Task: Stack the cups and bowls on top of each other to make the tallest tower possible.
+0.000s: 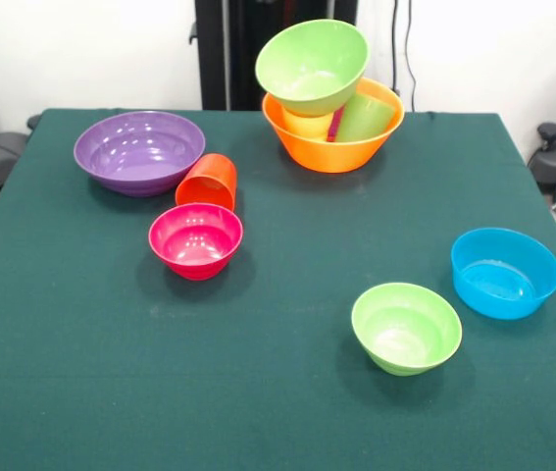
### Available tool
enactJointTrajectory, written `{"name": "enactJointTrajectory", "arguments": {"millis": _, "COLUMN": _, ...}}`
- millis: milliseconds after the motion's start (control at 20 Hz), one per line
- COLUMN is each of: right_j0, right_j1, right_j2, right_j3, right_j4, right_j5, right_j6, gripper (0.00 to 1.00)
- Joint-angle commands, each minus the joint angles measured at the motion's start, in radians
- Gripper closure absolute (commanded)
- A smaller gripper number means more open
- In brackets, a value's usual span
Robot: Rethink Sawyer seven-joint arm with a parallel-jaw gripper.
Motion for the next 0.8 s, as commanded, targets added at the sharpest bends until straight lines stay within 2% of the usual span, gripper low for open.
{"name": "enactJointTrajectory", "arguments": {"millis": 50, "right_j0": -0.049, "right_j1": 0.123, "right_j2": 0.083, "right_j3": -0.053, "right_j4": -0.17, "right_j5": -0.031, "right_j6": -0.201, "gripper": 1.0}}
{"name": "enactJointTrajectory", "arguments": {"millis": 100, "right_j0": -0.043, "right_j1": 0.164, "right_j2": 0.071, "right_j3": -0.094, "right_j4": -0.208, "right_j5": -0.01, "right_j6": -0.19, "gripper": 1.0}}
{"name": "enactJointTrajectory", "arguments": {"millis": 200, "right_j0": -0.033, "right_j1": 0.213, "right_j2": 0.068, "right_j3": -0.146, "right_j4": -0.233, "right_j5": 0.023, "right_j6": -0.176, "gripper": 1.0}}
{"name": "enactJointTrajectory", "arguments": {"millis": 400, "right_j0": -0.026, "right_j1": 0.304, "right_j2": 0.084, "right_j3": -0.24, "right_j4": -0.237, "right_j5": 0.067, "right_j6": -0.187, "gripper": 1.0}}
{"name": "enactJointTrajectory", "arguments": {"millis": 600, "right_j0": -0.009, "right_j1": 0.345, "right_j2": 0.089, "right_j3": -0.329, "right_j4": -0.234, "right_j5": 0.13, "right_j6": -0.202, "gripper": 1.0}}
{"name": "enactJointTrajectory", "arguments": {"millis": 800, "right_j0": 0.008, "right_j1": 0.39, "right_j2": 0.084, "right_j3": -0.393, "right_j4": -0.26, "right_j5": 0.129, "right_j6": -0.2, "gripper": 1.0}}
